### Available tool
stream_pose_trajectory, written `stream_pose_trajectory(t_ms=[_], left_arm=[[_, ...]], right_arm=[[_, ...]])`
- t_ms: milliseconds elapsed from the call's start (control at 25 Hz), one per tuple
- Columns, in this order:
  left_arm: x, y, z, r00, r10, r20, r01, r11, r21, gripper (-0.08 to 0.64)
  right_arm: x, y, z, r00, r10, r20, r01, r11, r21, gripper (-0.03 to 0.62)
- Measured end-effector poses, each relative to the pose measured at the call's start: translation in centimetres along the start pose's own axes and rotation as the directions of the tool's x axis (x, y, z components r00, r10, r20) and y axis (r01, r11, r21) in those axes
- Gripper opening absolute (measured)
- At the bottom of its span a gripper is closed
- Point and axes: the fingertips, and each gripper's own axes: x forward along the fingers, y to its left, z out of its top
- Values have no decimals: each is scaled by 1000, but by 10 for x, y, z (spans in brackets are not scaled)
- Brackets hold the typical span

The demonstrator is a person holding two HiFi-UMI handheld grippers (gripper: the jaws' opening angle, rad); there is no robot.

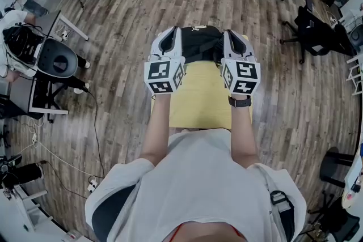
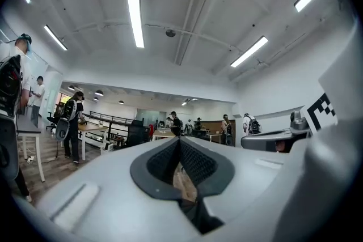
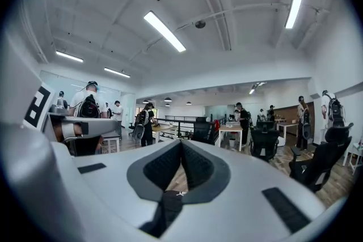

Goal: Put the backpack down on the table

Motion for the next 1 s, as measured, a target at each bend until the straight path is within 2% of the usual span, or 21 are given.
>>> stream_pose_trajectory(t_ms=[200, 560, 840, 1000], left_arm=[[-2, -1, 0, 1000, -3, 5, 3, 1000, 3, 11], [3, -4, -11, 999, -7, -33, 8, 1000, 15, 11], [10, -9, -22, 999, -25, -43, 24, 999, -28, 11], [20, -15, -30, 998, -41, -52, 40, 999, -29, 11]], right_arm=[[-1, 1, 3, 1000, -16, -2, 16, 1000, -21, 11], [1, -1, -4, 999, -20, -25, 19, 1000, -18, 11], [2, -8, -19, 998, -30, -56, 30, 1000, -9, 11], [8, -12, -28, 997, -35, -69, 35, 999, -5, 11]])
